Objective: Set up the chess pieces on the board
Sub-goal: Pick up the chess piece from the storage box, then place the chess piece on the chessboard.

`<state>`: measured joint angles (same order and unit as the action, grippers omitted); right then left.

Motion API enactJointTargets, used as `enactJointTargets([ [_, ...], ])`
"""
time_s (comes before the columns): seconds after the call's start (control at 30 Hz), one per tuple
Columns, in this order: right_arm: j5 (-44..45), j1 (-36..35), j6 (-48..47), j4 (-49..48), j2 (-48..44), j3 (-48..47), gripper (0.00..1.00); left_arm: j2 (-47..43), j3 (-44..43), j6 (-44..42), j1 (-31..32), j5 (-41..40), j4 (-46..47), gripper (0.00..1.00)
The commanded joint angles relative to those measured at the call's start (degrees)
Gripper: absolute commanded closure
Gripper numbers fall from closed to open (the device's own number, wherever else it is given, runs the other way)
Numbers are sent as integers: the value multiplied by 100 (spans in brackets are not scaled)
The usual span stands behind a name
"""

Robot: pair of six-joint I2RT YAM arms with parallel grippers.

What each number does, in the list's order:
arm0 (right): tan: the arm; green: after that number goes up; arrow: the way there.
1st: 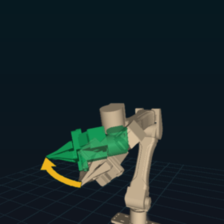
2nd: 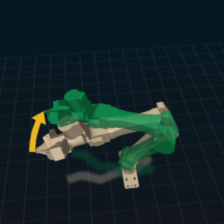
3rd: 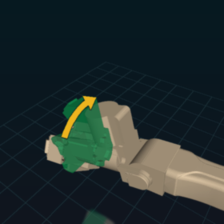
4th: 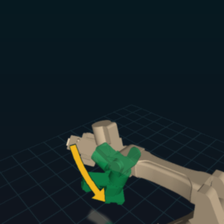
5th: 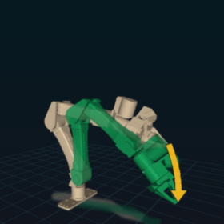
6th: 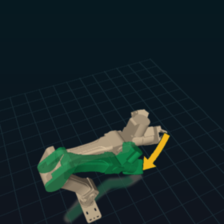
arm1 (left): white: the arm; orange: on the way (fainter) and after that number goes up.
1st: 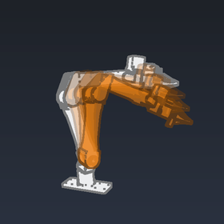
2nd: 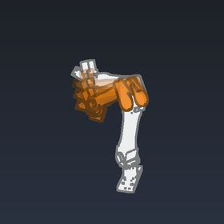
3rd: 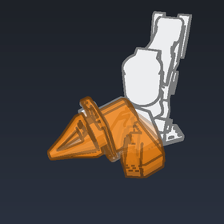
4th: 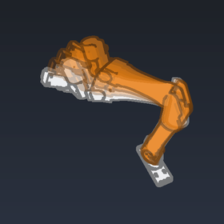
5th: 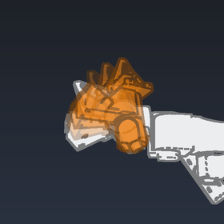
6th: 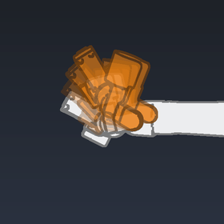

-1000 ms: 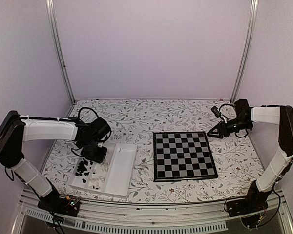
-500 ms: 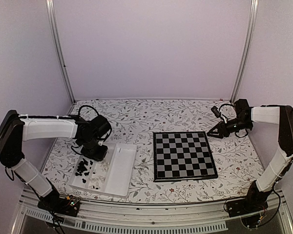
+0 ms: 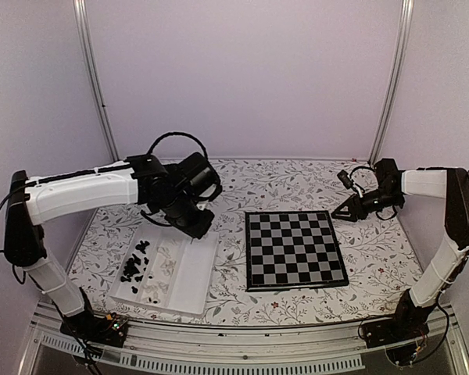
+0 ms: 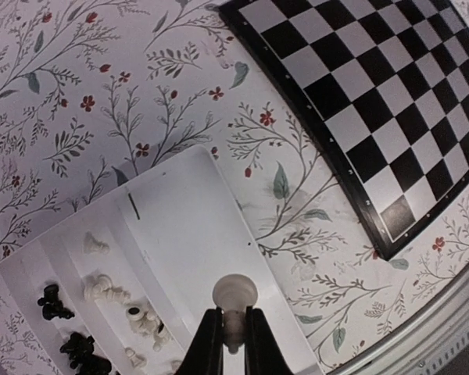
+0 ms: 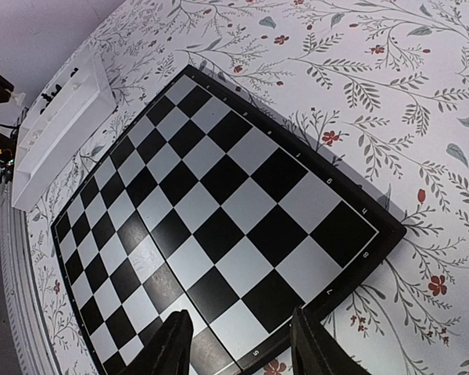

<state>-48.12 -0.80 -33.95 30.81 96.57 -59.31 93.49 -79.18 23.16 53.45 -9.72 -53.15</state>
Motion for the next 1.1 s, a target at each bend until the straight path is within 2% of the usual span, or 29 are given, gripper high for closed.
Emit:
enactJointTargets([
  [0.0,311,-26,-93,74,54,-166,55,794,-736,-480,551,81,40,94],
  [0.3,1032,-28,-203,76,105,-184,54,2499,-2452,-1265,1530,614,267,96],
  [0.53,1237,-26,-164,57,158,-223,54,3420,-3498,-1533,1780,682,136,96],
  [0.83,1261,-28,-200,93,177,-240,53,3903,-3965,-1601,1853,820,164,96],
  [1.07,1245,-26,-215,141,247,-269,53,3989,-3963,-1621,1854,540,-117,96],
])
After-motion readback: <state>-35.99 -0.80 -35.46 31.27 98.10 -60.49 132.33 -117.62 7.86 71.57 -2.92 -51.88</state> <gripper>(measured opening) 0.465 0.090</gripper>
